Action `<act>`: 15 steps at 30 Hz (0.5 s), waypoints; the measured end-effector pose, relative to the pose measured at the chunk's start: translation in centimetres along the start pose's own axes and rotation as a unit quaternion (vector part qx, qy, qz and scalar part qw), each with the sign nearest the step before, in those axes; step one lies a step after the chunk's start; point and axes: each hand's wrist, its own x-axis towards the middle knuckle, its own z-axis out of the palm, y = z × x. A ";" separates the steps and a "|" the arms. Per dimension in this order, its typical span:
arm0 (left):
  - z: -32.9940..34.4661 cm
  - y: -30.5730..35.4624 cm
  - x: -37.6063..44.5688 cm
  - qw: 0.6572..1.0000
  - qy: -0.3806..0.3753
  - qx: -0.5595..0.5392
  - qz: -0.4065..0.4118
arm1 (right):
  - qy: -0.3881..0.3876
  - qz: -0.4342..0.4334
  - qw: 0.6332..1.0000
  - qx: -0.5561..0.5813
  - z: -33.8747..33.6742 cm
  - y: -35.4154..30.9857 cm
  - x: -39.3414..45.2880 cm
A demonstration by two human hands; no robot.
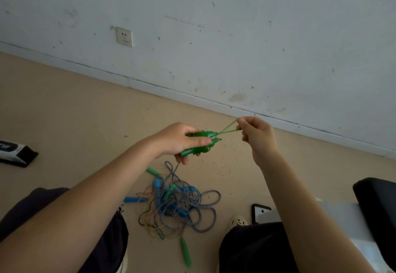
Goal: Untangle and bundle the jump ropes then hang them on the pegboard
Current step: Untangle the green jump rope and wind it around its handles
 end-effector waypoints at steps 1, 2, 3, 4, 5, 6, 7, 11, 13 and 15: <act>-0.1 -0.6 0.2 1.000 0.020 -0.008 -0.003 | -0.008 -0.017 1.000 -0.025 0.1 -0.1 0.3; -0.3 -1.1 0.6 0.999 0.041 -0.007 -0.007 | -0.016 -0.020 0.999 -0.040 0.3 0.0 0.8; -0.3 -1.7 1.3 0.998 0.062 -0.002 -0.011 | -0.022 -0.013 0.999 -0.045 0.8 0.2 1.3; -0.4 -2.2 2.0 0.996 0.083 0.002 -0.016 | -0.024 -0.003 0.999 -0.043 1.5 0.5 1.9; -0.4 -2.8 2.9 0.994 0.106 -0.002 -0.024 | -0.021 0.008 0.999 -0.034 2.2 1.0 2.5; -0.5 -3.4 3.9 0.990 0.132 -0.019 -0.035 | -0.015 0.019 0.999 -0.022 2.9 1.5 3.3; -0.5 -4.2 5.0 0.985 0.156 -0.046 -0.049 | -0.008 0.031 0.999 -0.008 3.4 2.2 4.1; -0.1 -8.5 9.1 0.957 0.199 -0.186 -0.100 | -0.010 0.103 0.993 0.055 5.0 7.6 6.7; 0.9 -11.2 11.3 0.947 0.186 -0.235 -0.114 | -0.076 0.159 0.981 0.086 5.9 11.2 7.4; 2.2 -13.9 13.5 0.955 0.147 -0.219 -0.137 | -0.156 0.198 0.961 0.114 6.8 15.0 8.0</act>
